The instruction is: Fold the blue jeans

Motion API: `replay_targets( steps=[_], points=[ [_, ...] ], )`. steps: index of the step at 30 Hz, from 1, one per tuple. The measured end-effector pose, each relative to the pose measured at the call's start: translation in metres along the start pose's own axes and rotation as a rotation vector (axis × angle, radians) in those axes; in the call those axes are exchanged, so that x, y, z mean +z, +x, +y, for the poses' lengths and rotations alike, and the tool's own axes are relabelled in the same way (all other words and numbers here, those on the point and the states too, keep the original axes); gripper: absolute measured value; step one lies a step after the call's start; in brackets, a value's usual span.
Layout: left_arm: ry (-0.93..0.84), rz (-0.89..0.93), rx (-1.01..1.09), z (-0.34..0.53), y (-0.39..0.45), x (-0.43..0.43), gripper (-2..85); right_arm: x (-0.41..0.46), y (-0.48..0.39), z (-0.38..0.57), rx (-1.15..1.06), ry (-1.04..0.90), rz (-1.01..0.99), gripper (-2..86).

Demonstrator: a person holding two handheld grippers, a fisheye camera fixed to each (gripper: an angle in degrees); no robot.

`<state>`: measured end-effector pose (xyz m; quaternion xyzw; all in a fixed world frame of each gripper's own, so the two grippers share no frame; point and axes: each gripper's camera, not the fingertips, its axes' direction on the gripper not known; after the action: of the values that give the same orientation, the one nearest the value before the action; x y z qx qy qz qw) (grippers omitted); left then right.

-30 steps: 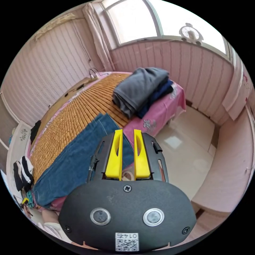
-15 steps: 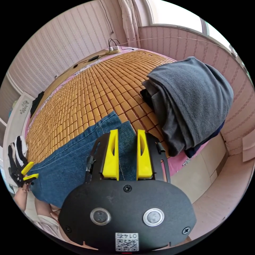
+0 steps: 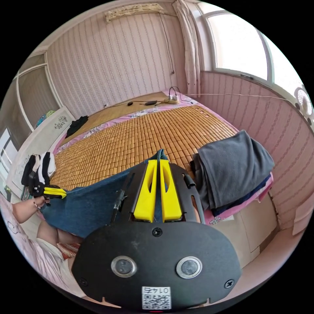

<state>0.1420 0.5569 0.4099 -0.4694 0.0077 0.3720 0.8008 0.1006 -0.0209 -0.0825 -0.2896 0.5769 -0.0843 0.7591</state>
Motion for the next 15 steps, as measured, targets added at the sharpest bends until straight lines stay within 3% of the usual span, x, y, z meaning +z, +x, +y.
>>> replay_targets(
  steps=[3,7,10,15],
  points=[
    [-0.007,0.004,-0.012,0.007,0.002,0.001,0.6,0.022,-0.012,-0.014,-0.031,-0.075,0.008,0.7],
    [-0.049,-0.067,-0.004,0.017,0.006,0.050,4.9,0.009,-0.025,0.009,-0.052,-0.024,-0.007,0.7],
    [-0.098,-0.006,-0.013,0.017,0.007,0.087,7.9,-0.019,-0.016,0.028,-0.022,0.017,-0.039,0.7],
    [-0.161,-0.114,0.008,0.021,0.010,0.127,0.8,-0.061,-0.015,0.032,-0.058,0.051,-0.072,0.7]
  ],
)
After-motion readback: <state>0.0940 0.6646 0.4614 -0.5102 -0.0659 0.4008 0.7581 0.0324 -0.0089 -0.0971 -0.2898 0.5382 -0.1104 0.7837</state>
